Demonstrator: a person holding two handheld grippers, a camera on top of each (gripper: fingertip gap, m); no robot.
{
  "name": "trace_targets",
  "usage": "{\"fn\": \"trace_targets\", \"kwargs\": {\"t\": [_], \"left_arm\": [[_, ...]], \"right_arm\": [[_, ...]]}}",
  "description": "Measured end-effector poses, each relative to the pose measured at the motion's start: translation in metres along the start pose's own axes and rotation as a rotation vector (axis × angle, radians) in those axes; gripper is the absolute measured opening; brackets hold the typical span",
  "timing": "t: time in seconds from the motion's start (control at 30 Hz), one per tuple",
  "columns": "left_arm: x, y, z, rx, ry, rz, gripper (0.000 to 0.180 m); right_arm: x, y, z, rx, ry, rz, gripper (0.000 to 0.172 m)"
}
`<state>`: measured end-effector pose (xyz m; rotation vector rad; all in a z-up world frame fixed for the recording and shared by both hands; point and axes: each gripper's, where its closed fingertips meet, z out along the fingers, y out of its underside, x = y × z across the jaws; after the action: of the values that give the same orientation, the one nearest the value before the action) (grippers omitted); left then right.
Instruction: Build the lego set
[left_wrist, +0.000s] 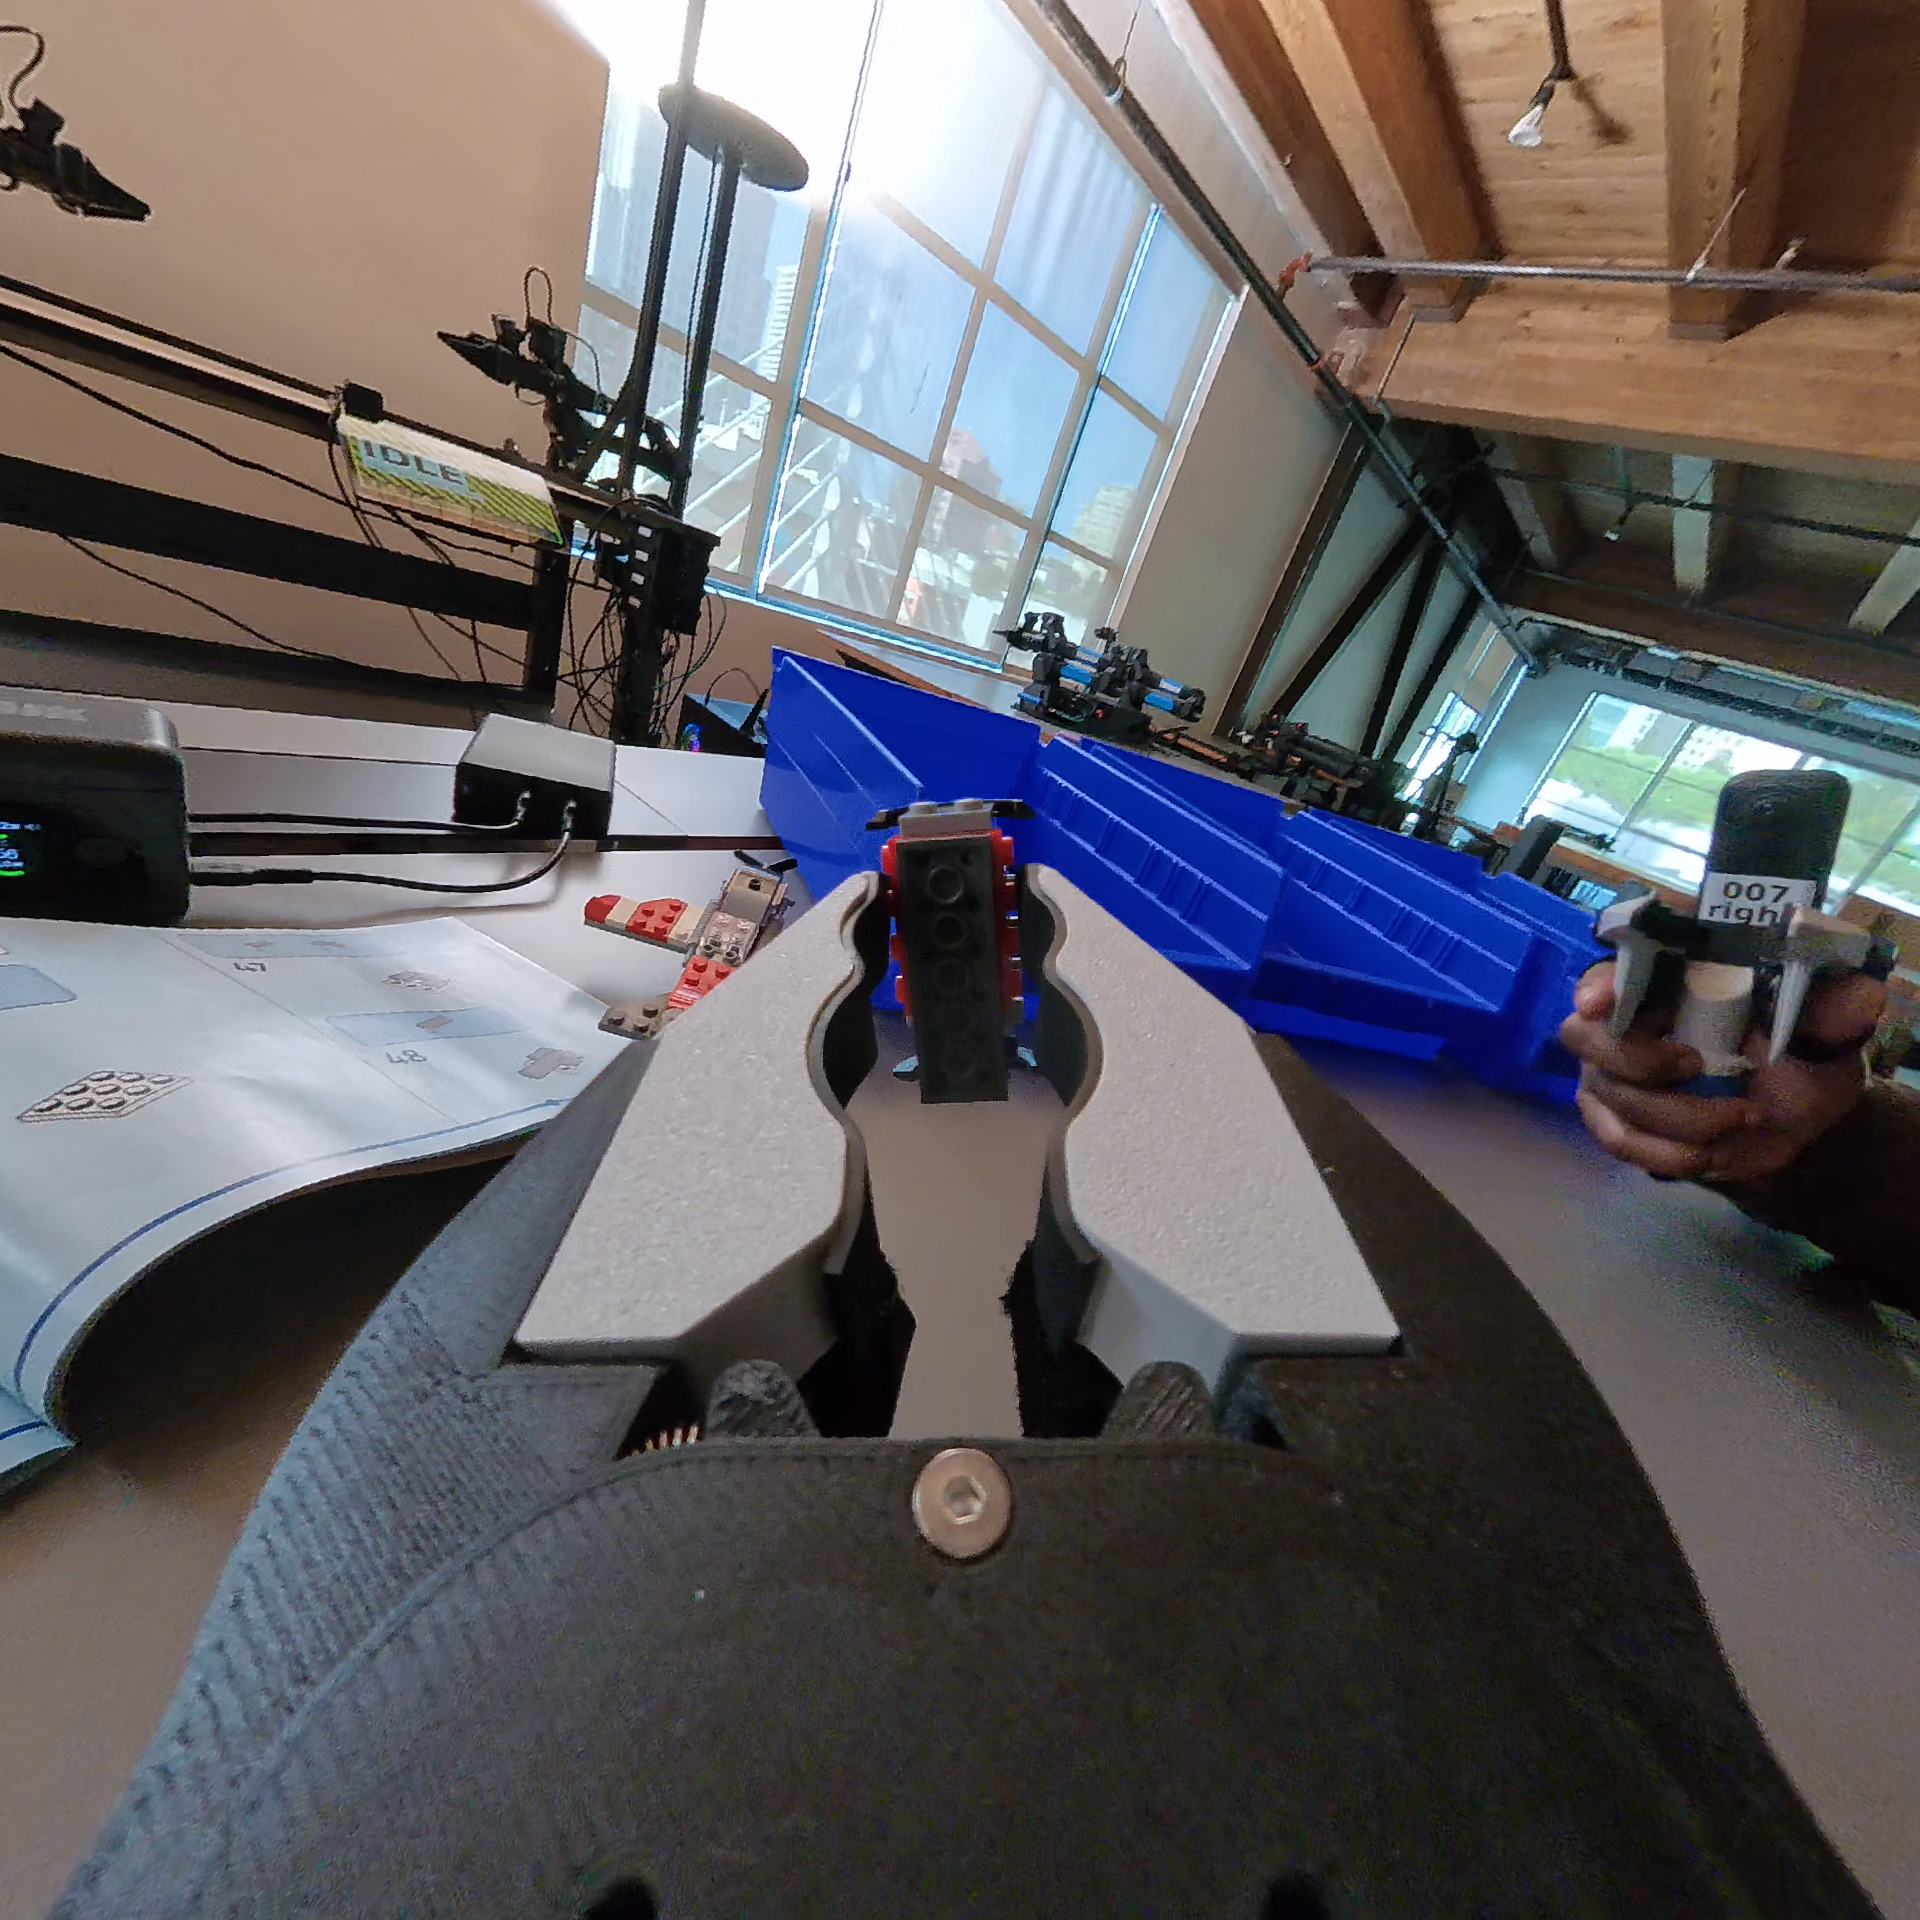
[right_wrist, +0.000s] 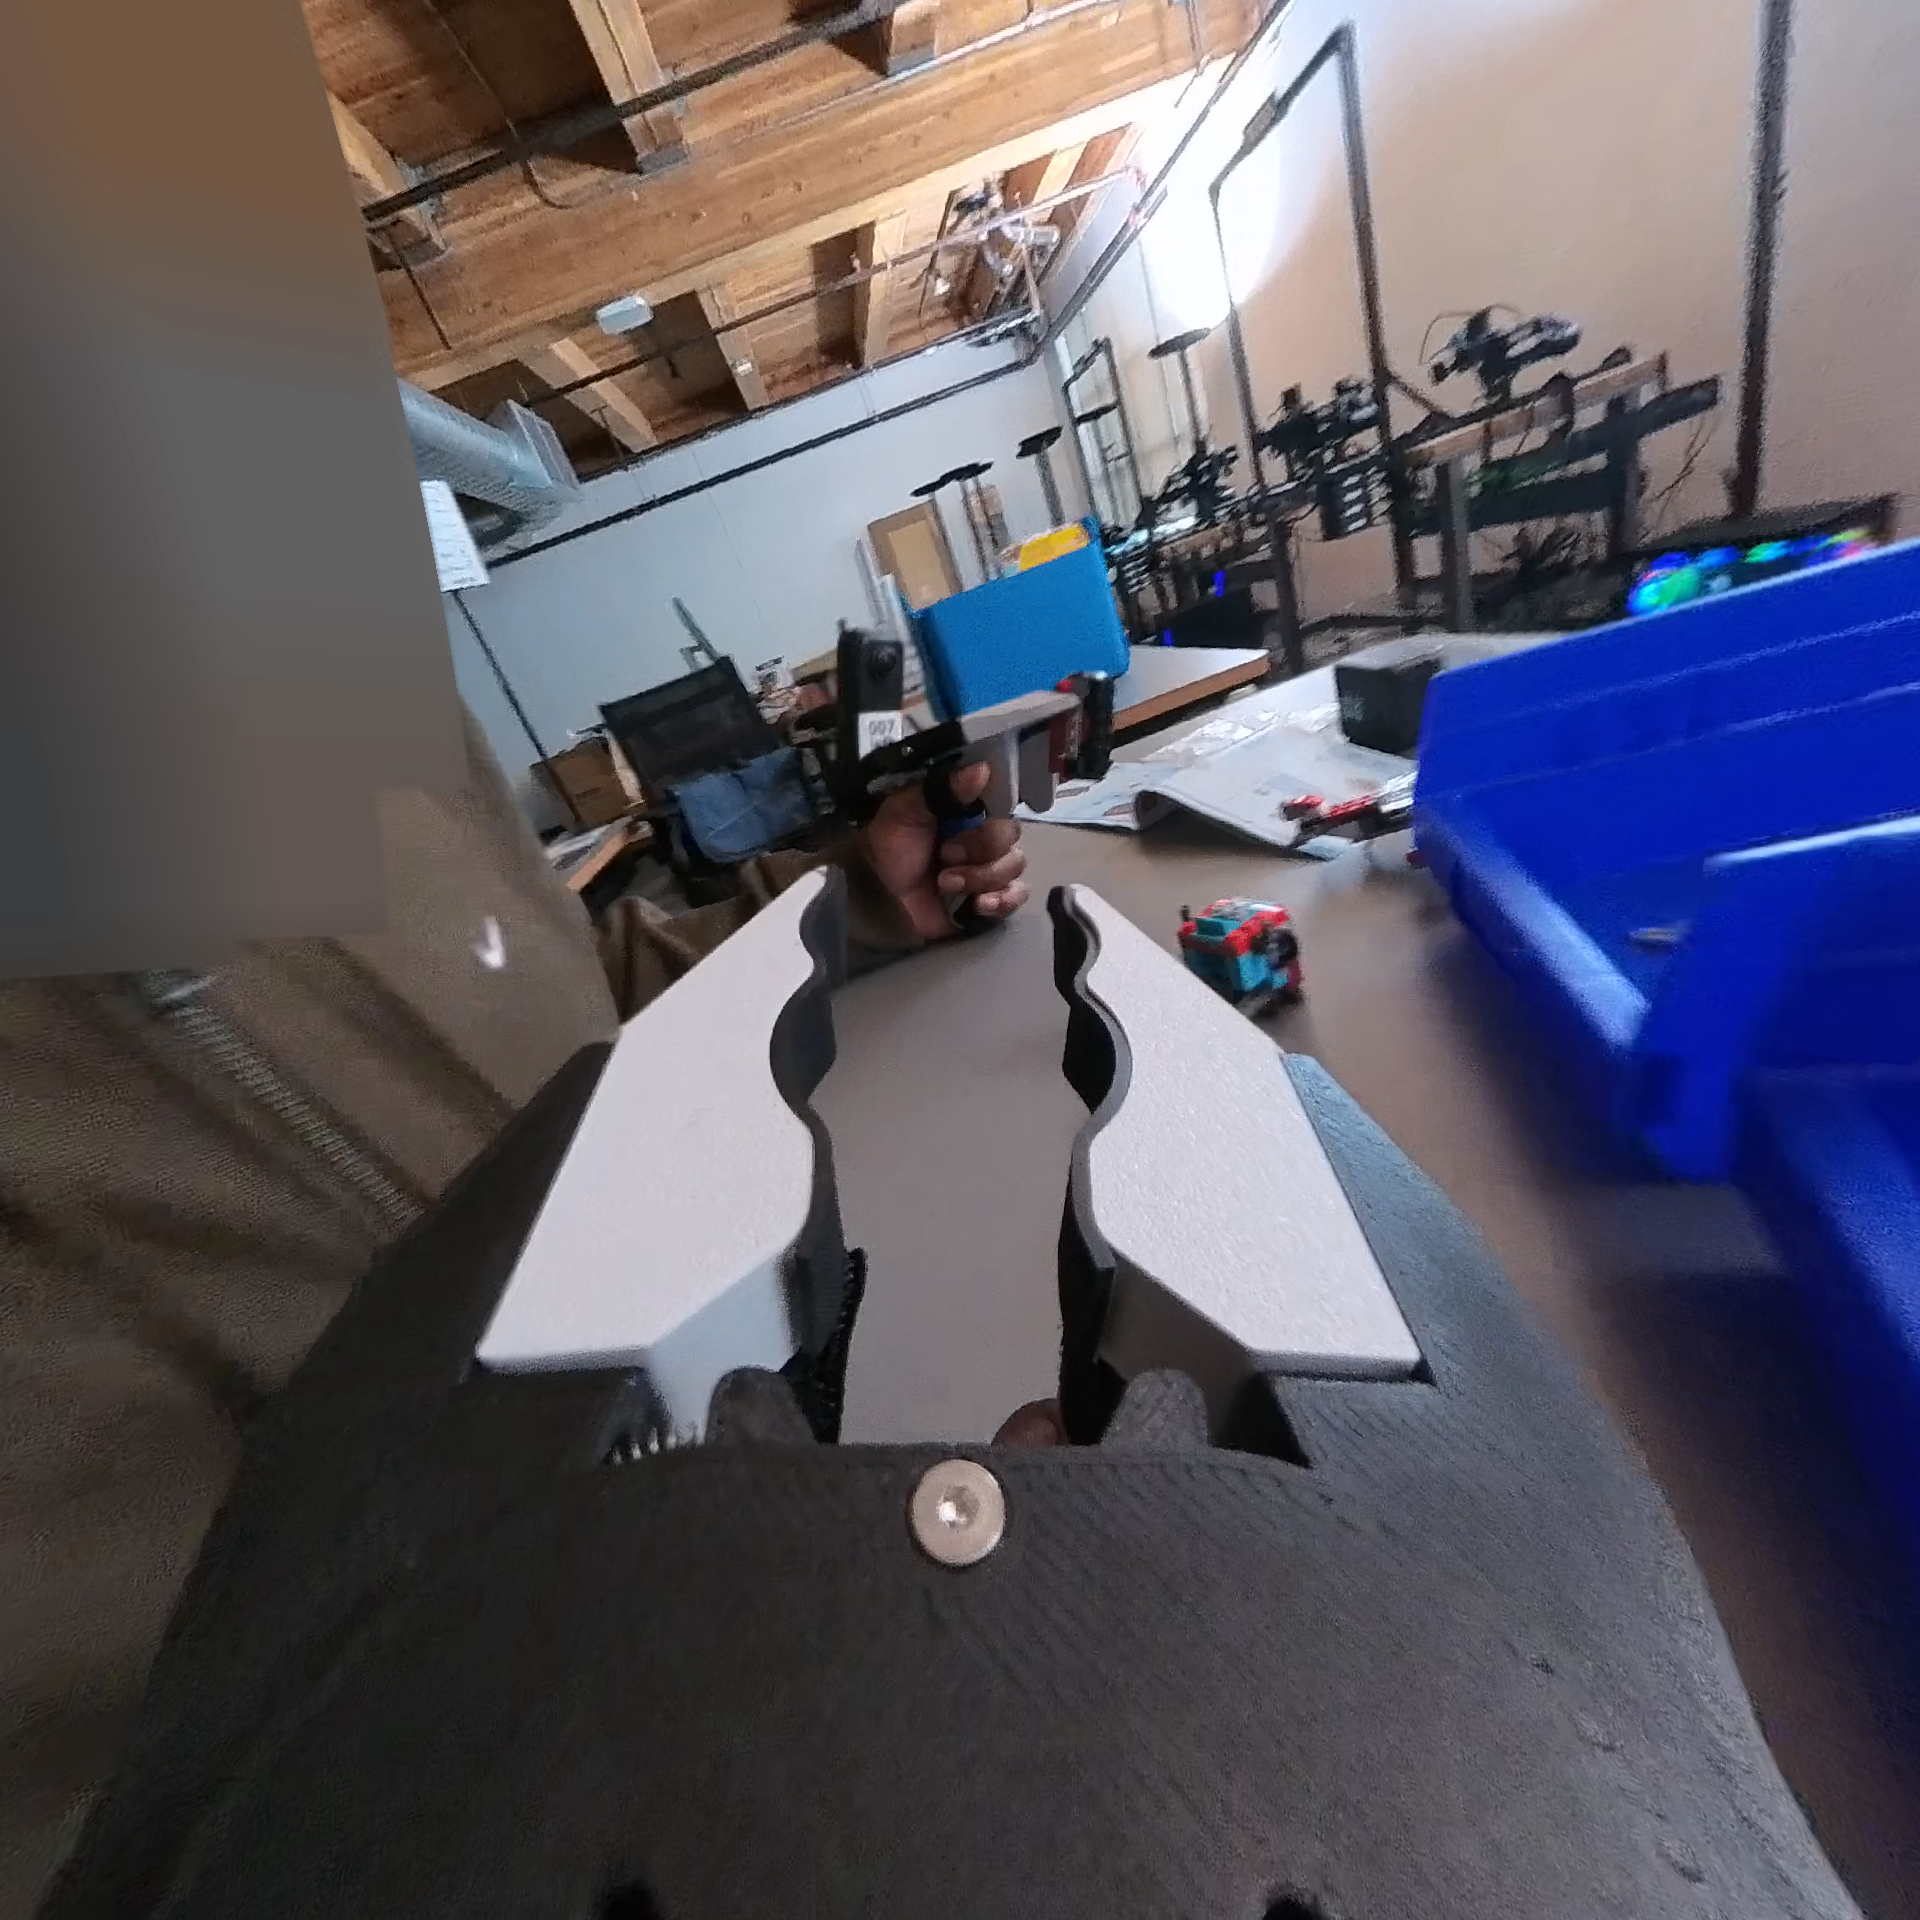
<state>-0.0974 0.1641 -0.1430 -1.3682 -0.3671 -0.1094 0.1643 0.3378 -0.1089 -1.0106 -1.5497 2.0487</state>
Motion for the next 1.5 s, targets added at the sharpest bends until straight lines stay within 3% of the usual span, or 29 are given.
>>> {"fn": "trace_targets", "kwargs": {"t": [0.1, 0.2, 0.3, 0.37, 0.53, 0.7, 0.9, 1.17, 1.37, 1.5], "left_arm": [[0.002, -0.001, -0.002, 0.006, 0.021, -0.014, 0.024], [0.003, 0.001, 0.000, -0.012, 0.036, -0.020, 0.024], [0.006, 0.003, 0.002, -0.024, 0.053, -0.019, 0.024], [0.007, 0.002, 0.001, -0.018, 0.063, -0.015, 0.024], [0.008, 0.003, -0.008, -0.030, 0.053, 0.001, 0.024], [0.004, -0.003, -0.028, -0.011, 0.025, 0.009, 0.024], [0.006, -0.003, -0.033, -0.013, 0.038, 0.006, 0.024], [0.010, -0.003, -0.035, -0.020, 0.064, 0.004, 0.025], [0.009, -0.001, -0.049, -0.058, 0.043, 0.065, 0.025], [0.007, -0.007, -0.067, -0.034, 0.023, 0.069, 0.025]], "right_arm": [[0.001, -0.041, -0.076, -0.033, 0.185, -0.140, 0.041], [0.014, -0.067, -0.157, -0.332, 0.427, -0.404, 0.039], [0.054, -0.044, -0.238, -0.782, 0.523, -0.539, 0.040], [0.072, -0.024, -0.261, -0.890, 0.462, -0.478, 0.035], [0.092, 0.032, -0.276, -1.219, 0.300, -0.390, 0.030], [0.095, 0.071, -0.285, -1.420, 0.209, -0.344, 0.029], [0.105, 0.092, -0.289, -1.487, 0.189, -0.327, 0.024], [0.108, 0.082, -0.287, -1.484, 0.252, -0.322, 0.018], [0.094, 0.015, -0.255, -1.318, 0.386, -0.397, 0.018], [0.068, -0.016, -0.214, -1.190, 0.382, -0.433, 0.017]]}}
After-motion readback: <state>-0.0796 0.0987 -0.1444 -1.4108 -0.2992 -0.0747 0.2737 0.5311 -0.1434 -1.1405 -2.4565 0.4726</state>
